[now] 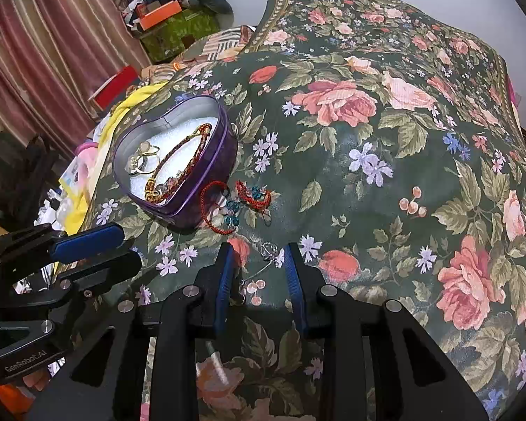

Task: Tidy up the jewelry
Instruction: 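Move both open tools back toward the red beaded bracelet and earrings, then grasp the red beaded bracelet with the left tool while the right tool grasps a silver earring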

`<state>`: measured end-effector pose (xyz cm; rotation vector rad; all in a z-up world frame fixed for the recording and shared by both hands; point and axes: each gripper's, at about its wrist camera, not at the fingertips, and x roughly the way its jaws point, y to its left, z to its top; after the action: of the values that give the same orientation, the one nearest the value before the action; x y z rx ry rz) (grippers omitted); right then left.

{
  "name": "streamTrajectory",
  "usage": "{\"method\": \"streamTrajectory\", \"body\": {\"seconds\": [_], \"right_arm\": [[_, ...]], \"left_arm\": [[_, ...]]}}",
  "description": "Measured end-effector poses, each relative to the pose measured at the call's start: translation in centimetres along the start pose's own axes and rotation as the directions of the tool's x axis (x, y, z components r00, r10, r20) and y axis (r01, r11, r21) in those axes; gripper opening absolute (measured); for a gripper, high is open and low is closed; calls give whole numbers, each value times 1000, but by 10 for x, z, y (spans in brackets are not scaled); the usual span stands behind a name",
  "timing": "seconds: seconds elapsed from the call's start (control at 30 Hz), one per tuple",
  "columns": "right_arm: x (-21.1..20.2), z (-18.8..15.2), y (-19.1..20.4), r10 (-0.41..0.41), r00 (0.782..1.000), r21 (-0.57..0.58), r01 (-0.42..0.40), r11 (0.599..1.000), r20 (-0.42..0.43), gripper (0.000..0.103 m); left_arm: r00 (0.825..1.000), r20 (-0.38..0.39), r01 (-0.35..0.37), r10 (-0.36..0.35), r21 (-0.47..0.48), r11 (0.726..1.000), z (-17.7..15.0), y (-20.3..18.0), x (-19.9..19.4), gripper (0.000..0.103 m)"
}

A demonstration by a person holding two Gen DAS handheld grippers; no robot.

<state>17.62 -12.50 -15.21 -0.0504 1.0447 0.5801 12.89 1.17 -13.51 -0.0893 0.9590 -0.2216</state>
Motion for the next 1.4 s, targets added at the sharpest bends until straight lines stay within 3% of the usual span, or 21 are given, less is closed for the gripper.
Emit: {"method": "streamTrajectory", "body": {"seconds": [0.17, 0.3, 0.57, 0.97, 1.4], "right_arm": [[3, 2, -4, -24, 999, 25, 24, 999, 21, 9], [-1, 2, -8, -5, 999, 59, 3, 998, 31, 9], [-31, -2, -9, -44, 993, 38, 40, 998, 109, 9], [-67, -7, -36, -51, 980, 80, 35, 996, 194, 9], [-69, -15, -51, -27, 979, 106, 5, 994, 203, 9]], "left_arm": [[1000, -12, 1, -1, -8, 1000, -1, 0, 4, 29], [1000, -20, 6, -6, -13, 1000, -3, -2, 6, 29], [1000, -29, 13, -13, -1, 1000, 0, -11, 9, 29], [998, -49, 37, -37, -10, 999, 15, -35, 37, 29], [999, -21, -38, 38, -15, 999, 31, -45, 61, 29]]}}
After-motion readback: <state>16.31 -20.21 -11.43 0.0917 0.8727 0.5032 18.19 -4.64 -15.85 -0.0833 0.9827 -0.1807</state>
